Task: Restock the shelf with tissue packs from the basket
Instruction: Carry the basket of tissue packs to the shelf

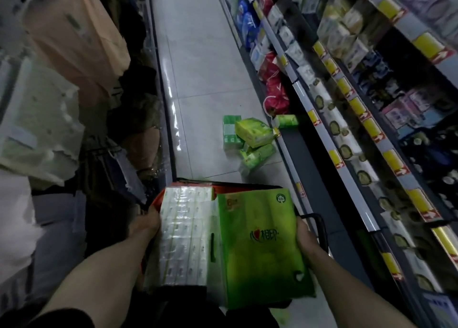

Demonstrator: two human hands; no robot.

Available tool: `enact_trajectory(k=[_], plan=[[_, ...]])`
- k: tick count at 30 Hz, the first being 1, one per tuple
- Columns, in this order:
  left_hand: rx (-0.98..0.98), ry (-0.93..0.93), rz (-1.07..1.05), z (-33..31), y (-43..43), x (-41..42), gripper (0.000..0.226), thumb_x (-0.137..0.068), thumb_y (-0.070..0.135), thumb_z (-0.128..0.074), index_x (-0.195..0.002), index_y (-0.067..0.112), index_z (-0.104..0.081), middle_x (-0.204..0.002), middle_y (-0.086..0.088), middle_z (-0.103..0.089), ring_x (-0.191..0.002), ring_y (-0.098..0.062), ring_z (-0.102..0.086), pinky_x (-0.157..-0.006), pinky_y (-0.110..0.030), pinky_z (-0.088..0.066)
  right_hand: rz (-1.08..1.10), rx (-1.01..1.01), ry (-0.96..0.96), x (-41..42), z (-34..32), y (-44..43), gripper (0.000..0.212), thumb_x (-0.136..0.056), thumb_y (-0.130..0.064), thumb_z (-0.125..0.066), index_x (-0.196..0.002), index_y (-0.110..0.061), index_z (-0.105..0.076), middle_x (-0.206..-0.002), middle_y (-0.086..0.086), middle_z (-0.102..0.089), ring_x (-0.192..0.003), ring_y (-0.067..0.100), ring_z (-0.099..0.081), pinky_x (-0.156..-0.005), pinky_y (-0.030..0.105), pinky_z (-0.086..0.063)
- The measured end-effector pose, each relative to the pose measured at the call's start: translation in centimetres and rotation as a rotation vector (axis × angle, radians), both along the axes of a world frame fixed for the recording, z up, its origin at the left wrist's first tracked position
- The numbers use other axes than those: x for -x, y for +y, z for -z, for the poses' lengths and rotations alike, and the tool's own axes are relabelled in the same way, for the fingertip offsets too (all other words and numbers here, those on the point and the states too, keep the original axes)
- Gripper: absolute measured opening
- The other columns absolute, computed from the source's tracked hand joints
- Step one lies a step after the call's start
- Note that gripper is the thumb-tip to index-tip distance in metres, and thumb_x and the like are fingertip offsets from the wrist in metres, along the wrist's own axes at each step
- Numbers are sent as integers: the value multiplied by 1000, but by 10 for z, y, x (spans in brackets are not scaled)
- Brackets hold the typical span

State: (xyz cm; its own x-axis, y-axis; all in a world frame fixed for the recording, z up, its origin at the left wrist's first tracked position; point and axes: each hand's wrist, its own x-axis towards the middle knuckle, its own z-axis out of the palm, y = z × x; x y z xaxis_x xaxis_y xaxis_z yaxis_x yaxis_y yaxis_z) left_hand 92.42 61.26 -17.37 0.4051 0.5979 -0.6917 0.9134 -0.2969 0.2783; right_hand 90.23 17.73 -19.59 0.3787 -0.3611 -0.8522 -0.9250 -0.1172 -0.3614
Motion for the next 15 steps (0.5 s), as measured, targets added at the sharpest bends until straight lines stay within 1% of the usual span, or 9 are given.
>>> enact_trajectory(k=[2,3,4,6,9,10,12,13,15], plan=[[-2,-19,-16,5,16,-23,70,-107,53,-33,-145,-2,-53,-149,-28,-51,-138,-43,-49,-112,-42,-39,-40,-11,2,-20,35,-10,87,-68,-85,-51,-116,-18,-75,-117,24,-71,-103,41,-70,-99,61,-56],[-1,-39,-26,9,22,-36,75,-105,57,-32,-147,-2,-51,-150,-28,-50,-139,-44,-49,-114,-43,-39,-42,-23,-11,-29,59,-20,86,-67,-86,-52,-112,-16,-76,-114,25,-72,-98,42,-72,-95,64,-57],[14,-40,-36,9,27,-46,78,-104,59,-32,-148,-3,-50,-152,-28,-49,-140,-44,-48,-116,-43,-39,-43,-21,-32,-39,69,-23,87,-68,-87,-53,-111,-15,-75,-112,26,-72,-96,43,-73,-93,66,-58],[27,-18,-41,6,34,-66,79,-105,58,-32,-150,-5,-46,-154,-30,-46,-142,-44,-45,-116,-43,-37,-53,14,-38,-58,70,-19,90,-69,-89,-51,-114,-15,-73,-113,25,-72,-95,42,-74,-90,64,-59],[11,-1,8,0,37,-93,76,-106,54,-34,-153,-5,-40,-158,-31,-39,-146,-44,-40,-118,-42,-32,8,28,-38,-81,60,-10,90,-67,-90,-46,-116,-19,-74,-115,22,-73,-98,42,-73,-93,59,-59],[6,-3,33,-3,36,-101,76,-106,54,-32,-154,-4,-40,-159,-30,-38,-146,-44,-39,-118,-42,-31,31,34,-35,-87,60,-7,91,-67,-90,-45,-117,-19,-73,-117,21,-73,-99,42,-72,-94,60,-58],[6,-7,67,-11,37,-119,78,-105,56,-29,-151,-5,-43,-157,-30,-41,-145,-44,-41,-118,-42,-32,61,33,-48,-96,43,6,93,-69,-89,-44,-120,-16,-72,-121,24,-71,-100,43,-71,-96,63,-57],[7,-10,73,-12,38,-127,80,-104,59,-29,-150,-5,-46,-155,-30,-44,-143,-44,-43,-117,-43,-33,75,35,-70,-99,37,10,92,-71,-87,-43,-119,-14,-71,-121,25,-70,-99,43,-71,-96,62,-56],[3,-19,105,-10,41,-143,86,-98,66,-29,-150,1,-48,-153,-29,-46,-140,-46,-46,-118,-45,-36,123,44,-54,-100,18,22,90,-73,-83,-39,-120,-14,-71,-121,22,-70,-102,40,-69,-99,57,-56]])
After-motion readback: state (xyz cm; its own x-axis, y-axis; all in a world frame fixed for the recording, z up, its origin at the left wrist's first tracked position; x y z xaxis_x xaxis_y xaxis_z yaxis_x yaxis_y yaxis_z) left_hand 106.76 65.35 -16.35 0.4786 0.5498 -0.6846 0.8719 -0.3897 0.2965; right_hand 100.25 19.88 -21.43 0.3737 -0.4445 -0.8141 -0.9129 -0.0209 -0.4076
